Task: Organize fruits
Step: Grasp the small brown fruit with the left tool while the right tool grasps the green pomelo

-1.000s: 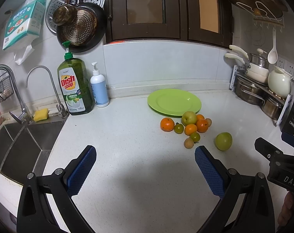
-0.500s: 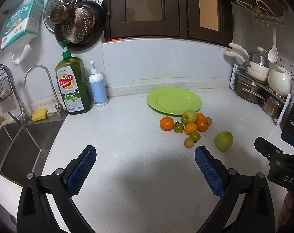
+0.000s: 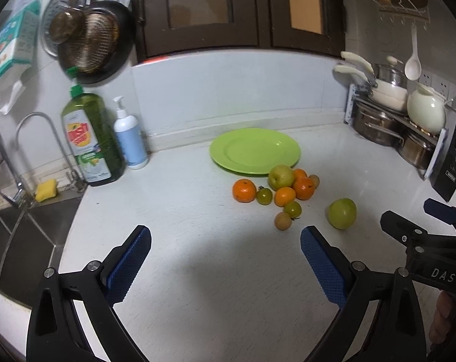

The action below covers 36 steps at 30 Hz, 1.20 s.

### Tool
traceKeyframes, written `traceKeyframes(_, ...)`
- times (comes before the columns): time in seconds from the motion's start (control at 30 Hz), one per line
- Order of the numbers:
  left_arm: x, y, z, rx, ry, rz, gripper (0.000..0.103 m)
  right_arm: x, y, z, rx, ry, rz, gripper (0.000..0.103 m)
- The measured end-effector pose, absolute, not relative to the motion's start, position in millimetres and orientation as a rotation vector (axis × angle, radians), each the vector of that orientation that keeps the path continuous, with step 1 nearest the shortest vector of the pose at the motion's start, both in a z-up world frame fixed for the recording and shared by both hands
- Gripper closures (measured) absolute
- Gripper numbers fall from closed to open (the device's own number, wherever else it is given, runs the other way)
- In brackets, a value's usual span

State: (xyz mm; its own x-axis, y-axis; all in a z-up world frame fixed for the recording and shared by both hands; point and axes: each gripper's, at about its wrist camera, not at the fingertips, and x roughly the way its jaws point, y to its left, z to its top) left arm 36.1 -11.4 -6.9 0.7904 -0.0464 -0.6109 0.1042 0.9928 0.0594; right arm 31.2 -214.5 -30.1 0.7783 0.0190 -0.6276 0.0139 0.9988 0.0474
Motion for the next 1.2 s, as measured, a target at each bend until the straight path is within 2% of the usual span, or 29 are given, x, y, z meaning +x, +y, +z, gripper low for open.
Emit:
traceKeyframes(0.27, 73, -32, -24, 0.134, 0.739, -0.215, 0.028, 56, -222, -43, 0.069, 0.745, 0.002, 0.004)
traceKeyframes(0.33, 80, -38, -30, 0.152, 0.756, -0.247, 0.036, 63, -225, -48, 0.073, 0.765, 0.002, 0.006)
traceKeyframes(0.43, 91, -45, -39, 0.177, 0.778, -0.297, 0.042, 74, -226, -55, 0.078, 0.797, 0.016, 0.012)
traceKeyframes(0.6, 106, -54, -54, 0.197, 0.815, -0.366, 0.047, 91, -228, -70, 0.099, 0.862, 0.046, 0.021)
traceKeyframes(0.93, 140, -68, -81, 0.213, 0.873, -0.421, 0.06, 124, -228, -94, 0.098, 0.937, 0.084, 0.031)
traceKeyframes(1.2, 155, -70, -96, 0.189, 0.915, -0.438, 0.064, 142, -226, -108, 0.092, 0.982, 0.115, 0.038)
